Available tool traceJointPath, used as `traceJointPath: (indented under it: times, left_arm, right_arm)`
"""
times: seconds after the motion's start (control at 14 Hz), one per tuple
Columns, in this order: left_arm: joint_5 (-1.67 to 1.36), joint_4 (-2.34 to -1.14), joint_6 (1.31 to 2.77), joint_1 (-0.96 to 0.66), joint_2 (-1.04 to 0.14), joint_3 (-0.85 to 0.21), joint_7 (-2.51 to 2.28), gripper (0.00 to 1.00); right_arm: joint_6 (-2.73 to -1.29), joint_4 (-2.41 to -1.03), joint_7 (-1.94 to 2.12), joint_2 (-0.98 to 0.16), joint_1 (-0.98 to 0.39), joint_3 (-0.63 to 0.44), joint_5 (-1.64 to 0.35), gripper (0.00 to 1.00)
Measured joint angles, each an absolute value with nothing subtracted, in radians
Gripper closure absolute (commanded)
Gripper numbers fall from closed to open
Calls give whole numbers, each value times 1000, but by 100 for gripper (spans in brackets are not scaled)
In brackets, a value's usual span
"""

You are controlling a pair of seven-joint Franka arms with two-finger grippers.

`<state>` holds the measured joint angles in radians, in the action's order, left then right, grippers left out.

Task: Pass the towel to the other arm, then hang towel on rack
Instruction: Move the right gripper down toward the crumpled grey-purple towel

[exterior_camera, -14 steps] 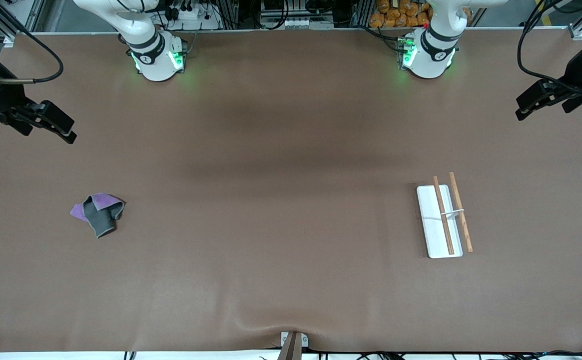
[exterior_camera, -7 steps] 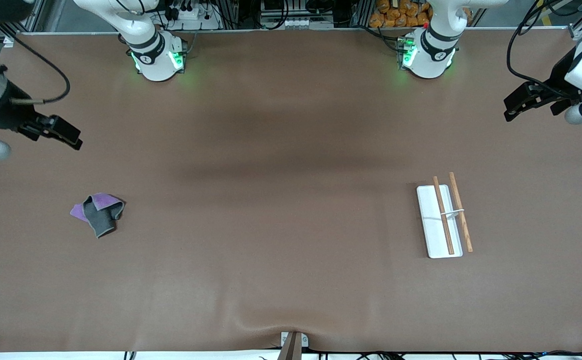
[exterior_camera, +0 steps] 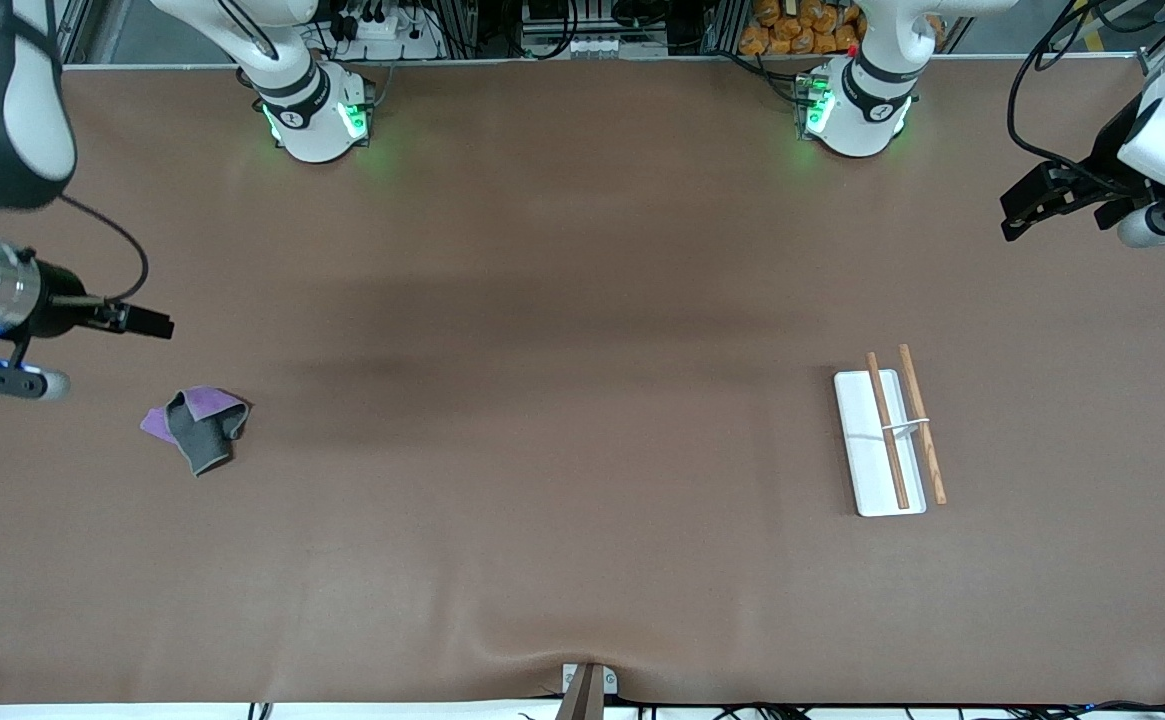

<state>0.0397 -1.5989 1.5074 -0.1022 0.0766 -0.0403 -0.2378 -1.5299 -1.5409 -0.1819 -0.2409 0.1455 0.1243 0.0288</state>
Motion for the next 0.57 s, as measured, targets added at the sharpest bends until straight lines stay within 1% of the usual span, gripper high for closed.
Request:
traceJointPath:
  times: [0.14, 0.29, 0.57]
  left_arm:
    - [40, -1599, 1507, -102, 77, -41, -238, 0]
    - [40, -1598, 1507, -103, 77, -42, -238, 0]
    - [40, -1598, 1507, -103, 78, -43, -238, 0]
  right_arm:
    - [-1571, -1542, -135, -293, 184, 122, 51, 0]
    - [-1627, -1545, -98, -354, 215, 121, 113, 0]
    - [-1689, -1551, -88, -457, 230, 122, 141, 0]
